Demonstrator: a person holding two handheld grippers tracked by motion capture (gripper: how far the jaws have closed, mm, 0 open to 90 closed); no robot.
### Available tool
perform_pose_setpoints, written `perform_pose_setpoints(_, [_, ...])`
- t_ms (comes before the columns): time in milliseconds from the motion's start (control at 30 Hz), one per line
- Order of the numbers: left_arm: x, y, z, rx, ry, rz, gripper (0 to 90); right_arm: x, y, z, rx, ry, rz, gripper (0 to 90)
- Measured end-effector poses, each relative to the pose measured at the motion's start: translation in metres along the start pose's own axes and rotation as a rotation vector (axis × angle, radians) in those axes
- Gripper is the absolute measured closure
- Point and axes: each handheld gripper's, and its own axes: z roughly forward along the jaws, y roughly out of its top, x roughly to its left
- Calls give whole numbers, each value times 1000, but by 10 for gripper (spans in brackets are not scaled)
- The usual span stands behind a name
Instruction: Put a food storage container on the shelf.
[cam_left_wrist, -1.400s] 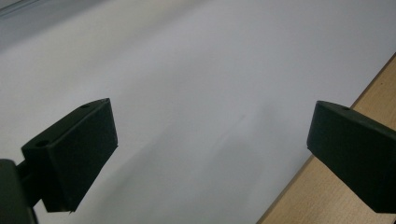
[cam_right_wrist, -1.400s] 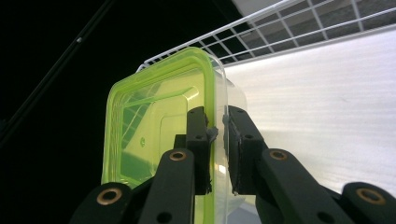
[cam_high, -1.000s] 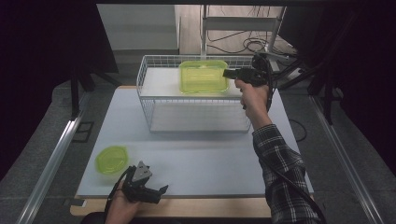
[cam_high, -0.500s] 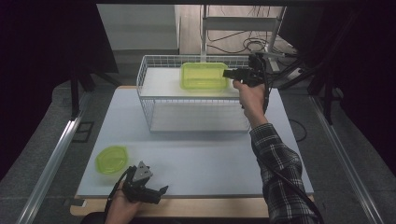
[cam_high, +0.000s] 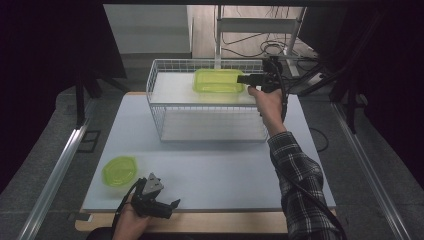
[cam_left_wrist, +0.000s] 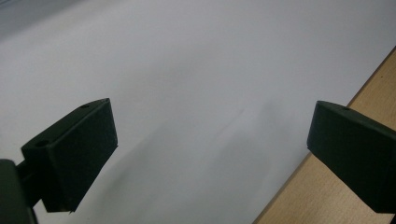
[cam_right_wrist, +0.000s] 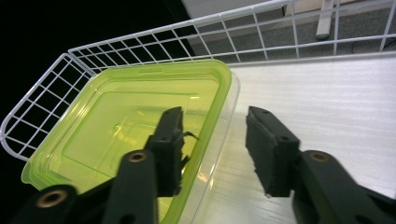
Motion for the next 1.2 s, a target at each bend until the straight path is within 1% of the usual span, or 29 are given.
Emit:
perform_pose_setpoints(33, [0,0,0,0,-1,1,14,0,1,-2,-3,7,-5,497])
perform_pose_setpoints(133, [0,0,0,-1,-2,0,14,0,1,-6,-7,8,-12,455])
perform_pose_setpoints(300, [0,0,0,-4,-10,-7,14,-2,0,-11,-1,39,-18,384])
perform_pose_setpoints(400, [0,0,0,-7,-14,-8,15,-2,-2,-14,1,50,-29,367])
perform_pose_setpoints(433, [0,0,0,-12,-20,-13,15,-1,-3,-16,10,59,-44,344])
perform_pose_setpoints(567, [0,1,0,-20,-29,-18,15,2,-7,-22,20,69,-94,312])
perform_pose_setpoints(633, [0,1,0,-20,-30,-17,14,3,-8,-23,21,68,-103,307])
perform_pose_setpoints(733, [1,0,0,-23,-29,-19,16,6,-11,-29,21,81,-135,284])
perform_pose_setpoints(833, [2,0,0,-26,-29,-22,18,8,-15,-33,21,84,-160,265])
perform_pose_setpoints(1133, [2,0,1,-23,-28,-20,20,10,-27,-40,27,99,-200,221])
perform_pose_setpoints(1200, [2,0,1,-27,-32,-28,21,11,-32,-43,29,99,-220,212])
